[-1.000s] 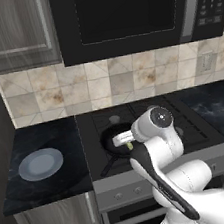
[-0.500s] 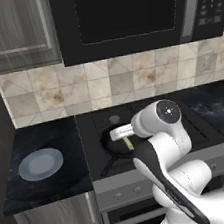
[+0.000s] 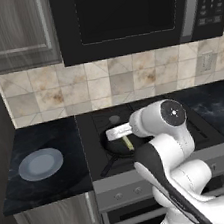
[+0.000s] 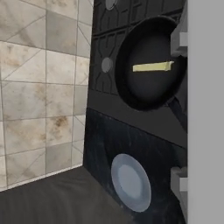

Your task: Pick up the butter stick and place it in the pan. Then turn on the burner for the pan.

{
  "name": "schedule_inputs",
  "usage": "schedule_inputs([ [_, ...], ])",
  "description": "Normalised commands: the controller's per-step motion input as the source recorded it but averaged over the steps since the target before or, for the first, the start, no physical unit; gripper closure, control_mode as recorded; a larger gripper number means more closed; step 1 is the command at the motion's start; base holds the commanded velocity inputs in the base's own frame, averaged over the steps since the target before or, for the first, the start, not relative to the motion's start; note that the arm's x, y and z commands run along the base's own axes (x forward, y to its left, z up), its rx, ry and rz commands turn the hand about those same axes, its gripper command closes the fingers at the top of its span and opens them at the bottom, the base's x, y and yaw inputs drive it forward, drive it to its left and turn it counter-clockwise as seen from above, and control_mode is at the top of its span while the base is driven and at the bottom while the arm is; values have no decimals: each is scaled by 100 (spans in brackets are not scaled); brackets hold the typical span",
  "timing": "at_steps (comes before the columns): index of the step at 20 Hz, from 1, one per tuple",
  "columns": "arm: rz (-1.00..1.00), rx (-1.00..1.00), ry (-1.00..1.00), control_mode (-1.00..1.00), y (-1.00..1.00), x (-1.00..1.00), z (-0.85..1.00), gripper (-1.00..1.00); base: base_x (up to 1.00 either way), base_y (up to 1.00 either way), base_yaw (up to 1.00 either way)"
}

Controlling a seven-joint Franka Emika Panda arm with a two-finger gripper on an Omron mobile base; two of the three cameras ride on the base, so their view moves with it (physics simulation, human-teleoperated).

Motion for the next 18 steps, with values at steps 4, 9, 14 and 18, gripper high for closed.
schedule_inputs([
  [4, 1, 2, -38, -100, 3, -21, -55, -100, 0, 0, 0],
  [9, 0, 10, -33, -100, 15, -6, -41, -100, 0, 0, 0],
  [14, 0, 19, -26, -100, 7, -11, -45, -100, 0, 0, 0],
  [18, 0, 18, -17, -100, 0, -9, -52, -100, 0, 0, 0],
])
